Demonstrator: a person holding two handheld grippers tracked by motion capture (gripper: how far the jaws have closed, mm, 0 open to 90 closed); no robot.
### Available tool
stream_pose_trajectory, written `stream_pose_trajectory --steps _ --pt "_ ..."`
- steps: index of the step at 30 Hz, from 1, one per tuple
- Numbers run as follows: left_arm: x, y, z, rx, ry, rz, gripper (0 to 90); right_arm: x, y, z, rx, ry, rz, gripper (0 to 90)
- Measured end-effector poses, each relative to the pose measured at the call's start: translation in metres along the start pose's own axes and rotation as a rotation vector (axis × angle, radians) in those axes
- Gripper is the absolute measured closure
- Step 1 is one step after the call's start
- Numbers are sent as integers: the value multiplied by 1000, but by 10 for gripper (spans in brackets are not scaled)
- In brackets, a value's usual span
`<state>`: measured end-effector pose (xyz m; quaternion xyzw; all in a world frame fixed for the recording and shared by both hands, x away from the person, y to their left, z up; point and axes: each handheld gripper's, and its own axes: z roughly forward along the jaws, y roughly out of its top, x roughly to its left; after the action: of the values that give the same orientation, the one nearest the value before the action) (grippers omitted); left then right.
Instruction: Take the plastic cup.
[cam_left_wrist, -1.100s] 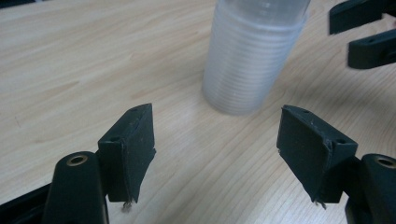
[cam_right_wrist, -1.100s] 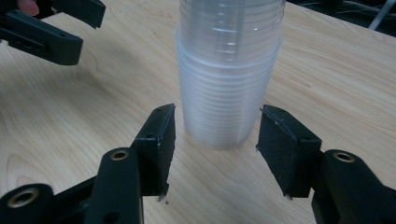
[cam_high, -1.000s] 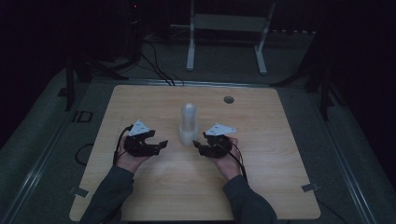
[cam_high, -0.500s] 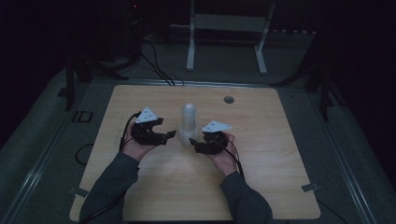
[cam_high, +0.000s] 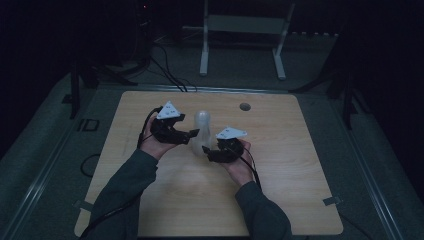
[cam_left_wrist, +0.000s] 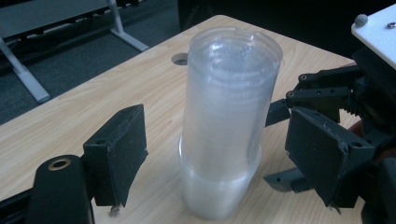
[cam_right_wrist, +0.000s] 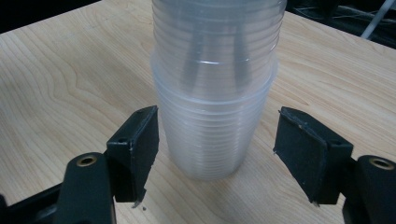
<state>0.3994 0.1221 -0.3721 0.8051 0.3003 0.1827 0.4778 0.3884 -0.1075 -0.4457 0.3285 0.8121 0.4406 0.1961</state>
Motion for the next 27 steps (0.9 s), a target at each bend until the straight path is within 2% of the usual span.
stream_pose_trajectory --steps 5,19,26,27 --pt "-1 6 8 -9 -3 4 208 0 1 2 11 -2 -14 299" --pt "-3 15 30 -16 -11 -8 210 -3 0 6 11 2 1 297" --pt "-7 20 33 -28 -26 1 241 -4 1 7 15 1 -3 297" --pt "-7 21 34 -28 -27 2 274 -4 1 7 13 2 -5 297"
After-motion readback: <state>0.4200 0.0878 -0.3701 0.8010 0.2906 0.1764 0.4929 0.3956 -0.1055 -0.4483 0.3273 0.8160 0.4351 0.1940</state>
